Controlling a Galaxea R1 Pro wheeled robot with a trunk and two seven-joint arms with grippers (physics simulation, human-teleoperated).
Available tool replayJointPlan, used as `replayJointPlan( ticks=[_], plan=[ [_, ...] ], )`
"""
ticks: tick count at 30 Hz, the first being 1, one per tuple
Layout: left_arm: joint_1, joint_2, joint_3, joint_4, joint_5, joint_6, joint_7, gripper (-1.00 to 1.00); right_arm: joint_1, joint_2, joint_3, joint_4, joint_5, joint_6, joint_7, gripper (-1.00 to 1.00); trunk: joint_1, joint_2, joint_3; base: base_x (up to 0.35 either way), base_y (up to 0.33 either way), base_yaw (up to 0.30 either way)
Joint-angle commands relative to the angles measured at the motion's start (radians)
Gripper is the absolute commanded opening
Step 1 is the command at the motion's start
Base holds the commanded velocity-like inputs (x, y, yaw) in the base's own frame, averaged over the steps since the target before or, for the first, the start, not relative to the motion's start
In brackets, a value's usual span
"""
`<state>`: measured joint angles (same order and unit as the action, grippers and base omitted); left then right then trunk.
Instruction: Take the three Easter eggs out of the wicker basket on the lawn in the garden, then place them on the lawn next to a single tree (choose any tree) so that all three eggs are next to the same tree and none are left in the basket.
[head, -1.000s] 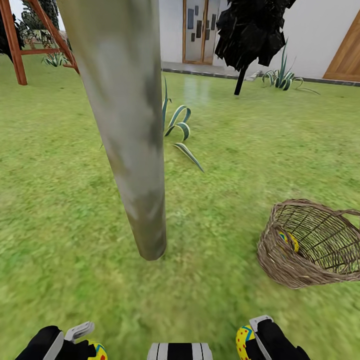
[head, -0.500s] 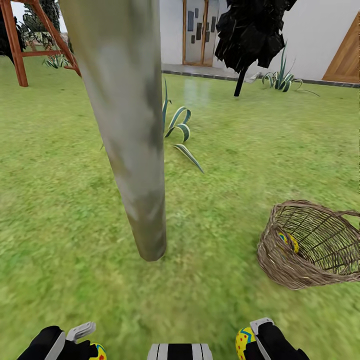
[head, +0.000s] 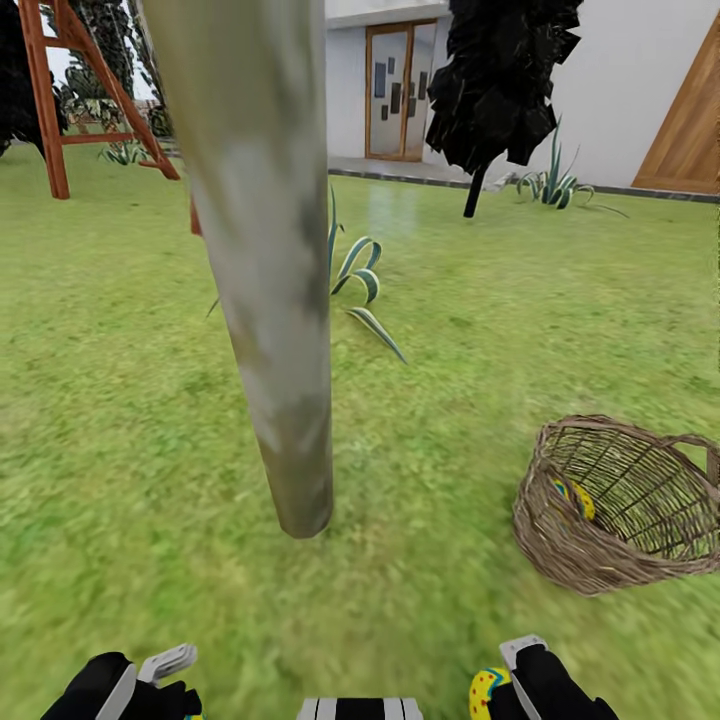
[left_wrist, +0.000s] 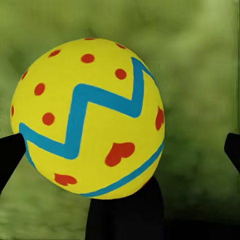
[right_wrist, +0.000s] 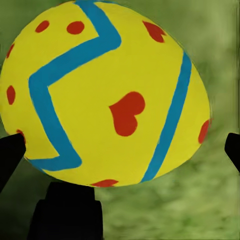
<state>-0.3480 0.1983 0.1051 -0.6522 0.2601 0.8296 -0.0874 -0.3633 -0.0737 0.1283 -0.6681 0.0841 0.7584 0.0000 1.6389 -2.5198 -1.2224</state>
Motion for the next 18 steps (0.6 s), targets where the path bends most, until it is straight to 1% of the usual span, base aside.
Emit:
replayJointPlan(
  ticks=[1, 7, 8, 13, 18],
  plan=[
    [0.000, 0.000, 0.004, -0.001, -0.007, 0.005, -0.008, 1.00, 0.000, -0.001, 0.005, -0.001, 0.005, 0.006, 0.000, 1.00, -0.001, 0.000, 0.003, 0.000, 0.000, 0.000],
    [0.000, 0.000, 0.006, 0.000, -0.007, 0.005, -0.005, 1.00, 0.000, -0.001, 0.005, -0.002, 0.005, 0.007, 0.000, 1.00, -0.003, 0.001, 0.026, 0.000, 0.000, 0.000],
    [0.000, 0.000, 0.007, 0.000, -0.007, 0.006, -0.005, 1.00, 0.000, -0.001, 0.005, -0.002, 0.005, 0.007, 0.000, 1.00, -0.004, 0.002, 0.030, -0.147, 0.000, 0.000],
    [0.000, -0.001, 0.003, 0.020, -0.007, 0.005, -0.005, 1.00, 0.000, -0.001, 0.005, -0.001, 0.005, 0.007, 0.001, 1.00, -0.006, 0.003, 0.050, -0.310, -0.008, 0.000],
    [0.000, -0.002, 0.001, 0.023, -0.006, 0.005, -0.005, 1.00, 0.000, 0.000, 0.005, -0.001, 0.003, 0.009, 0.004, 1.00, -0.008, 0.004, 0.069, -0.331, -0.085, 0.000]
  ],
)
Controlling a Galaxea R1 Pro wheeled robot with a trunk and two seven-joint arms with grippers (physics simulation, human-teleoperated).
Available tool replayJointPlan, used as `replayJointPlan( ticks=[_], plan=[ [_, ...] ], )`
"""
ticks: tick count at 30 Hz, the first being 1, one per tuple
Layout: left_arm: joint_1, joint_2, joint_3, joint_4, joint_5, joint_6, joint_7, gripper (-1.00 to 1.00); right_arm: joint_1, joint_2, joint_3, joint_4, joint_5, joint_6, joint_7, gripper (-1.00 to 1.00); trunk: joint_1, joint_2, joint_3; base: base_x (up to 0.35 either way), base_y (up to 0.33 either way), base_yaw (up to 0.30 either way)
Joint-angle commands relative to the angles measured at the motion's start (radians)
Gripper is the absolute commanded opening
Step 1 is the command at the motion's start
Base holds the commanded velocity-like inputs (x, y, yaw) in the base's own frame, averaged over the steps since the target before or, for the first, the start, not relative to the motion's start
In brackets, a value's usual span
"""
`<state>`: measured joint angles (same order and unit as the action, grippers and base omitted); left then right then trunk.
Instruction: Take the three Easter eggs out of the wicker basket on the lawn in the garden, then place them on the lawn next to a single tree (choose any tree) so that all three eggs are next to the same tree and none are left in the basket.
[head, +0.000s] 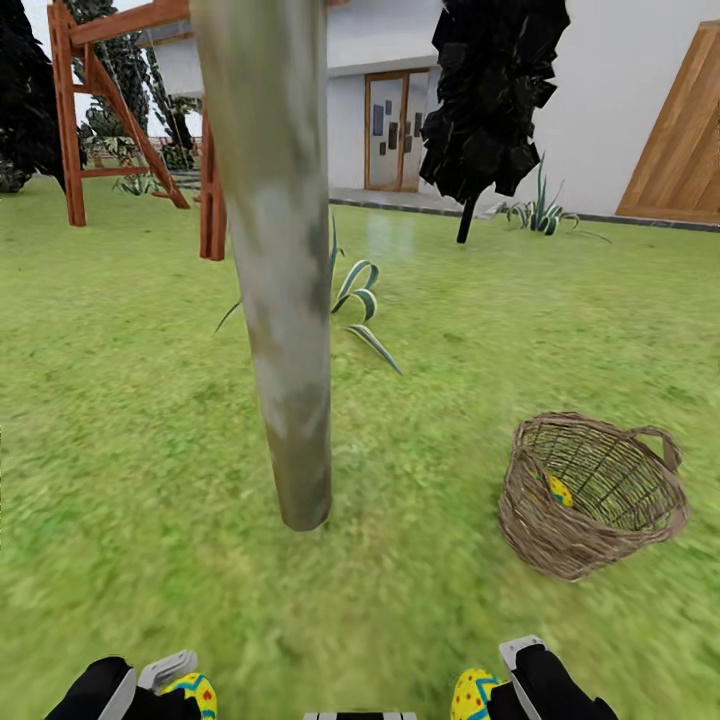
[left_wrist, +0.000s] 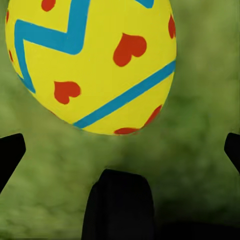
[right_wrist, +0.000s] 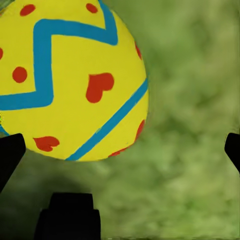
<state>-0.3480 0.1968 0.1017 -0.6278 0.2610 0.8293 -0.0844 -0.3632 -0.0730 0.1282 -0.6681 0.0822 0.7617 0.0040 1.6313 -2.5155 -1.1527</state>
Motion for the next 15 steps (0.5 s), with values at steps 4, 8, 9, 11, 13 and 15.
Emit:
replayJointPlan(
  ticks=[4, 8, 9, 11, 13, 15],
  plan=[
    [0.000, -0.011, 0.004, -0.001, -0.008, 0.005, -0.008, 1.00, 0.000, -0.002, 0.005, -0.001, 0.005, 0.006, 0.000, 1.00, -0.003, 0.001, 0.015, -0.196, -0.094, 0.000],
    [0.000, -0.016, 0.005, -0.001, -0.008, 0.005, -0.008, 1.00, 0.000, -0.002, 0.005, -0.001, 0.005, 0.007, 0.001, 1.00, -0.004, 0.002, 0.030, -0.017, -0.010, 0.000],
    [0.000, -0.016, 0.005, -0.001, -0.008, 0.005, -0.008, 1.00, 0.000, -0.002, 0.005, -0.001, 0.005, 0.007, 0.001, 1.00, -0.005, 0.002, 0.034, -0.002, -0.001, 0.000],
    [0.000, -0.016, 0.006, -0.001, -0.008, 0.005, -0.008, 1.00, 0.000, -0.002, 0.005, -0.001, 0.005, 0.007, -0.001, 1.00, -0.006, 0.002, 0.042, -0.001, 0.000, 0.023],
    [0.000, -0.016, 0.006, -0.001, -0.008, 0.005, -0.008, 1.00, 0.000, -0.001, 0.005, -0.001, 0.005, 0.007, -0.002, 1.00, -0.007, 0.003, 0.050, -0.174, 0.007, 0.096],
    [0.000, -0.016, 0.006, -0.001, -0.008, 0.005, -0.008, 1.00, 0.000, -0.001, 0.005, 0.000, 0.005, 0.006, -0.002, 1.00, -0.007, 0.003, 0.057, -0.288, 0.051, 0.122]
  ],
)
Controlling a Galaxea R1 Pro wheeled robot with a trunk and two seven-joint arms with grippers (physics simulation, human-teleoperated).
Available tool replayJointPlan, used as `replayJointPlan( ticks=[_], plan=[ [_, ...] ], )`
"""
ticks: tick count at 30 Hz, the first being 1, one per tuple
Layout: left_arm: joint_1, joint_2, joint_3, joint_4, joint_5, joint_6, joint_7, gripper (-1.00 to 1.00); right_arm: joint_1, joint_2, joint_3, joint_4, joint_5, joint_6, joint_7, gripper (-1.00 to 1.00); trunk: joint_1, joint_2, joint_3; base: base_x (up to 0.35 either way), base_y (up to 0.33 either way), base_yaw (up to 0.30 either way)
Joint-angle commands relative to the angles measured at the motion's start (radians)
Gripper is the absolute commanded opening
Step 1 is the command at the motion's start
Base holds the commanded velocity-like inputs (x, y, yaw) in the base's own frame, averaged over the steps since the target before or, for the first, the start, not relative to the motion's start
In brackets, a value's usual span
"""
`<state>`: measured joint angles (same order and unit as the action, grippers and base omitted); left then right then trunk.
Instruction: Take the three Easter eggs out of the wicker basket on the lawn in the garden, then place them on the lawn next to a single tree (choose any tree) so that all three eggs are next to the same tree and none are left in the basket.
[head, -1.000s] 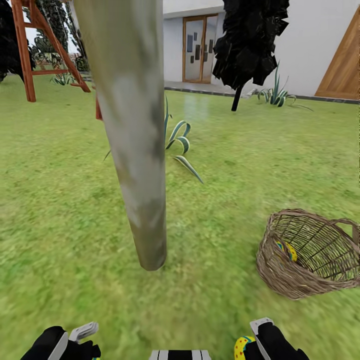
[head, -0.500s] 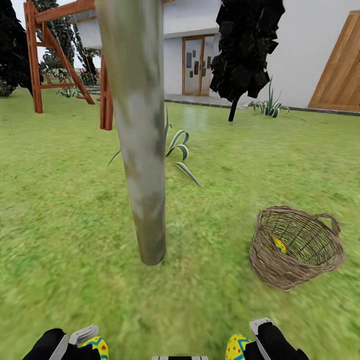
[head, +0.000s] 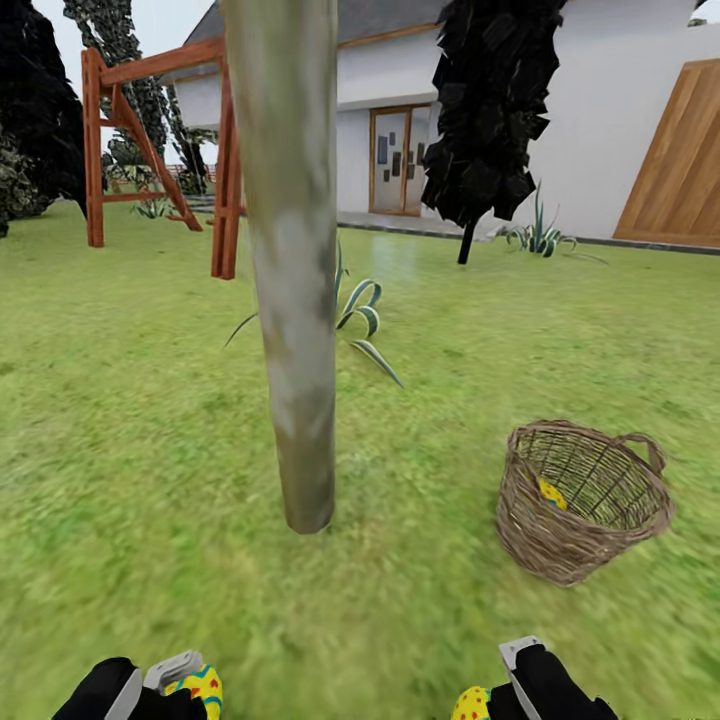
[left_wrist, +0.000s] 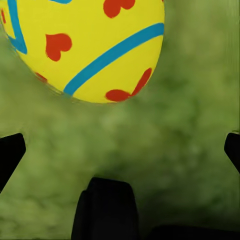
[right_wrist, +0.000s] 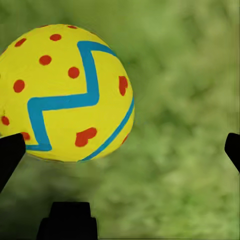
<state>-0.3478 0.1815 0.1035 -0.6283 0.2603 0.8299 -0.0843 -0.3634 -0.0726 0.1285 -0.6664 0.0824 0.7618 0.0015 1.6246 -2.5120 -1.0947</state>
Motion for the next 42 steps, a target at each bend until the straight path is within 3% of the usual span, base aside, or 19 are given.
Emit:
replayJointPlan(
  ticks=[1, 5, 14, 42],
  plan=[
    [0.000, -0.001, 0.004, -0.001, -0.007, 0.005, -0.008, 1.00, 0.000, -0.001, 0.005, 0.007, 0.005, 0.005, 0.000, 1.00, -0.001, 0.000, 0.003, -0.314, 0.067, 0.129],
    [0.000, -0.002, 0.004, -0.001, -0.007, 0.005, -0.008, 1.00, 0.000, -0.001, 0.004, 0.052, 0.007, 0.000, -0.001, 1.00, -0.003, 0.001, 0.019, -0.323, 0.073, 0.154],
    [0.000, -0.002, 0.004, -0.001, -0.007, 0.005, -0.008, 1.00, 0.000, -0.006, -0.003, 0.051, -0.007, -0.003, 0.007, 1.00, -0.007, 0.003, 0.053, -0.298, 0.059, 0.230],
    [0.000, -0.019, 0.005, 0.021, -0.009, 0.004, -0.008, 1.00, 0.000, -0.004, 0.004, 0.044, 0.002, -0.004, 0.005, 1.00, -0.020, 0.009, 0.163, -0.049, 0.027, 0.269]
  ],
)
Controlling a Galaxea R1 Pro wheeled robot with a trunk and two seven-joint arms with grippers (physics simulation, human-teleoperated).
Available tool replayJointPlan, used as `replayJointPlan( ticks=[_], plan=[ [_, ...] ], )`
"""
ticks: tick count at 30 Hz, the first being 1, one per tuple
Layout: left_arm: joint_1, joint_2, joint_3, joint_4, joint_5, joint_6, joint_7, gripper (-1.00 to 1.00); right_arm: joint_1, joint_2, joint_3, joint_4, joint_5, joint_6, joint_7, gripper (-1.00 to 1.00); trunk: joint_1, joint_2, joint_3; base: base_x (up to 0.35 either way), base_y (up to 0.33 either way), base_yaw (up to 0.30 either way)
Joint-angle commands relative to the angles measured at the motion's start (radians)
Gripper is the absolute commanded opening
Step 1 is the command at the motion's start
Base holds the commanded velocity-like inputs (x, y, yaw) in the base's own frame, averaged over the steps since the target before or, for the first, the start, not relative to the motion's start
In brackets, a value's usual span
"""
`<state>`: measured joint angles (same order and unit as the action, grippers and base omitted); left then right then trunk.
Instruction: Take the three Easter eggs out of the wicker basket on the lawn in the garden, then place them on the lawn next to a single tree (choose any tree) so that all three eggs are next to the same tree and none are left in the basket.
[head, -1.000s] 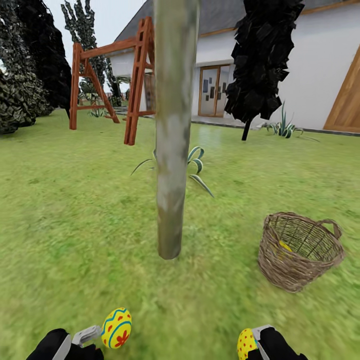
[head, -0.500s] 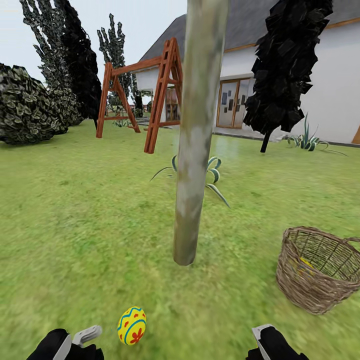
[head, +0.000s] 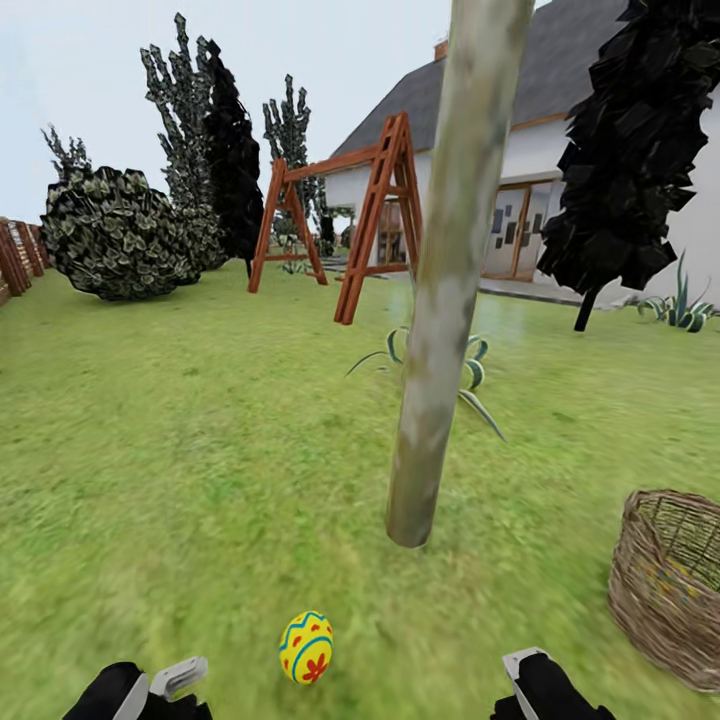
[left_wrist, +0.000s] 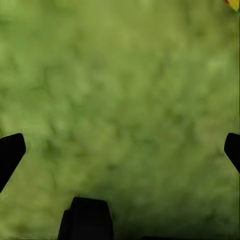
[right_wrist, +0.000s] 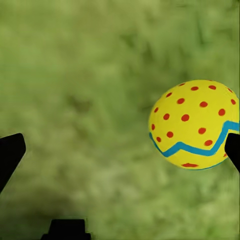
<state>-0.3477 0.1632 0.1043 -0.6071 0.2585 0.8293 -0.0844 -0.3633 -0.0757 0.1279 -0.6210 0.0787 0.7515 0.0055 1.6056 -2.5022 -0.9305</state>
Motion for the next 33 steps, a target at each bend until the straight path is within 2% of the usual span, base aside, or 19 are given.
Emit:
replayJointPlan(
  ticks=[1, 11, 33],
  plan=[
    [-0.001, -0.001, 0.004, 0.000, -0.007, 0.004, -0.008, 1.00, 0.000, -0.001, 0.005, -0.002, 0.006, 0.006, 0.001, 1.00, -0.001, 0.000, 0.003, -0.214, 0.152, 0.290],
    [-0.001, -0.002, 0.002, 0.000, -0.008, 0.004, -0.008, 1.00, 0.000, -0.001, 0.006, -0.002, 0.008, 0.006, 0.000, 1.00, -0.006, 0.002, 0.046, -0.046, 0.028, 0.290],
    [-0.001, 0.000, 0.007, -0.001, -0.008, 0.005, -0.008, 1.00, 0.000, -0.001, 0.004, -0.001, 0.009, 0.006, 0.000, 1.00, -0.090, 0.156, 0.123, 0.000, 0.000, 0.290]
  ],
)
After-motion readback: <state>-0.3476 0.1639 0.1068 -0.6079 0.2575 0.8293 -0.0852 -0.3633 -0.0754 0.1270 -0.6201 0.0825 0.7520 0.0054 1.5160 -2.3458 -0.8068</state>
